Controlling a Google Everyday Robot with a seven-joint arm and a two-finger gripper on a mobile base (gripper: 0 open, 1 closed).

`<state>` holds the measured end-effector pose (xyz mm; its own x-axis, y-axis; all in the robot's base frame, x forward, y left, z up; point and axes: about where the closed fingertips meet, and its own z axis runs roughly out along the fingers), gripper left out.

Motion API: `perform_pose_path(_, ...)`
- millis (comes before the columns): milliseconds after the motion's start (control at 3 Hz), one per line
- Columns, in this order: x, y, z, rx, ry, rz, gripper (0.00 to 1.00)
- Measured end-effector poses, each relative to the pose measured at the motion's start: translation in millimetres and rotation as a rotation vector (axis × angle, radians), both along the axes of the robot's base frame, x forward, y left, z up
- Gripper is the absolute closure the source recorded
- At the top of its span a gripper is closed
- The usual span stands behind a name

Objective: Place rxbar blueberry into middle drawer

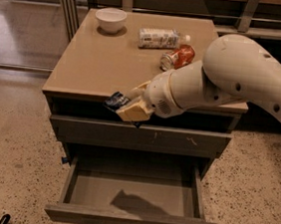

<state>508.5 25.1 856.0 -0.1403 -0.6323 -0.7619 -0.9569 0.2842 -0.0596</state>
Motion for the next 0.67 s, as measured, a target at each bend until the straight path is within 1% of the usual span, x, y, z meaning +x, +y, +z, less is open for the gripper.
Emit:
perform_pose_path(333, -26, -28, -8, 0.020, -0.022, -0.136, 1.00)
perform_pose_path(667, -43, -47, -24, 0.036, -0.056, -0.264, 1.00)
